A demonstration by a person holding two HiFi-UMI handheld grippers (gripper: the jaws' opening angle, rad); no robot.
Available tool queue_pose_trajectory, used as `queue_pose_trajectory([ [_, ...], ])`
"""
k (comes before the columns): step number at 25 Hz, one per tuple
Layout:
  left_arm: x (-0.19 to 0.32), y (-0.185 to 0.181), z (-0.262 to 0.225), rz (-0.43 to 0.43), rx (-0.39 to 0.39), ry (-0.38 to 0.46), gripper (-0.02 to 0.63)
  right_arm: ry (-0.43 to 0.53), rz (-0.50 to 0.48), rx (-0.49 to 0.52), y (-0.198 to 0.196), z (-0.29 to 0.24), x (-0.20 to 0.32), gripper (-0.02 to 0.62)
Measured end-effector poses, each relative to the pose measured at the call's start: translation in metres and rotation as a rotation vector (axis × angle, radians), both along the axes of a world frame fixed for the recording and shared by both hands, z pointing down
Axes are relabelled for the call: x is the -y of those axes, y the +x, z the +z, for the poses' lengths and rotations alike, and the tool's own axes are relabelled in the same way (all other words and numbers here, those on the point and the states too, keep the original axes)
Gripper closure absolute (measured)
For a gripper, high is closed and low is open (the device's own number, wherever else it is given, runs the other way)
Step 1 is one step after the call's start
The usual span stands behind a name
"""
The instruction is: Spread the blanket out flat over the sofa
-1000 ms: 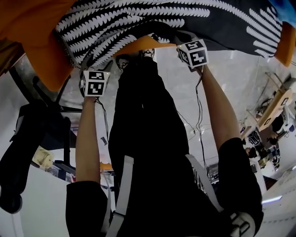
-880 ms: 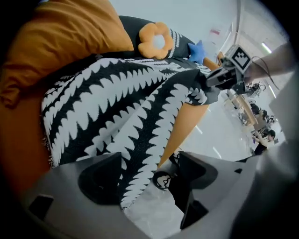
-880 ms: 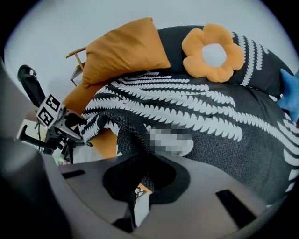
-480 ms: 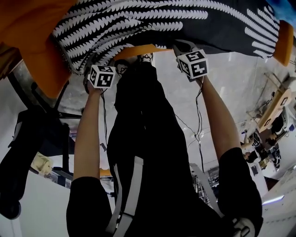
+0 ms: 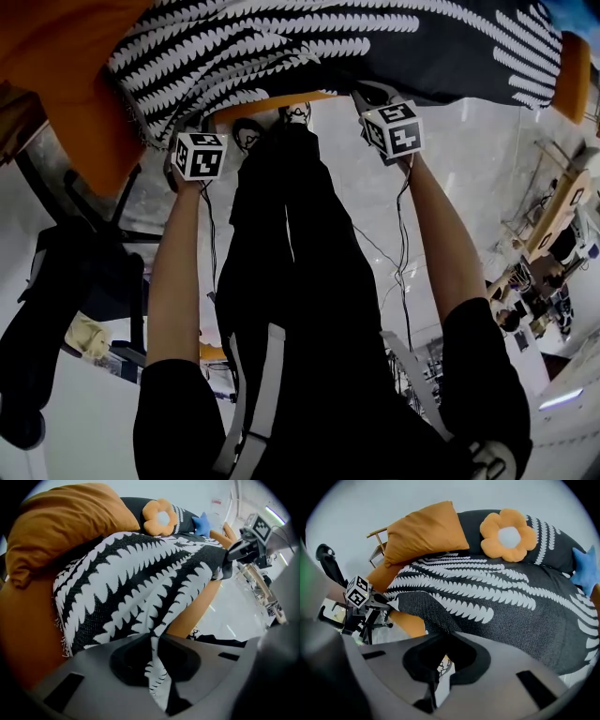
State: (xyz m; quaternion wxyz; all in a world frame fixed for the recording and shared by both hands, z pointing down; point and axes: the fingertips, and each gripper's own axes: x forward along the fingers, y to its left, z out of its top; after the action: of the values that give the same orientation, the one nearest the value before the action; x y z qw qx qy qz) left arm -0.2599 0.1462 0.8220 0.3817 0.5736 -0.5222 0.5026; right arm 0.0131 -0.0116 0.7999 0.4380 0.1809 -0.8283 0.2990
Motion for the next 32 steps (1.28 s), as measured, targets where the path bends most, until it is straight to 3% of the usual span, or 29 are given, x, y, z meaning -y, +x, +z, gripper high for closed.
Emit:
queue_pose_trajectory([
  [8, -0.006, 0.006, -0.048, -0.007, -0.109, 0.097, 0.551, 0.02, 0.067, -0.035, 0.015, -0.012, -0.007, 0.572],
  [12, -0.025, 0.014, -0.059, 0.021, -0.161, 0.095, 0.552, 0.004, 0.062, -0.035, 0.022, -0.015, -0.023, 0.572],
  [17, -0.052, 0.032, -0.062, -0.013, -0.198, 0.081, 0.554, -0.014, 0.055, -0.039, 0.037, -0.013, -0.044, 0.572],
  [20, -0.076, 0.036, -0.064, -0.039, -0.191, 0.09, 0.554, -0.027, 0.039, -0.026, 0.04, -0.012, -0.064, 0.572],
  [24, -0.084, 0.026, -0.078, -0.071, -0.177, 0.162, 0.554, -0.009, -0.013, -0.016, 0.041, -0.019, -0.086, 0.569],
  [28, -0.105, 0.022, -0.091, -0.022, -0.136, 0.183, 0.554, 0.008, -0.051, 0.001, 0.043, -0.026, -0.119, 0.565],
  [32, -0.106, 0.03, -0.101, 0.018, -0.111, 0.212, 0.554, 0.046, 0.005, 0.006, 0.058, -0.034, -0.129, 0.56],
])
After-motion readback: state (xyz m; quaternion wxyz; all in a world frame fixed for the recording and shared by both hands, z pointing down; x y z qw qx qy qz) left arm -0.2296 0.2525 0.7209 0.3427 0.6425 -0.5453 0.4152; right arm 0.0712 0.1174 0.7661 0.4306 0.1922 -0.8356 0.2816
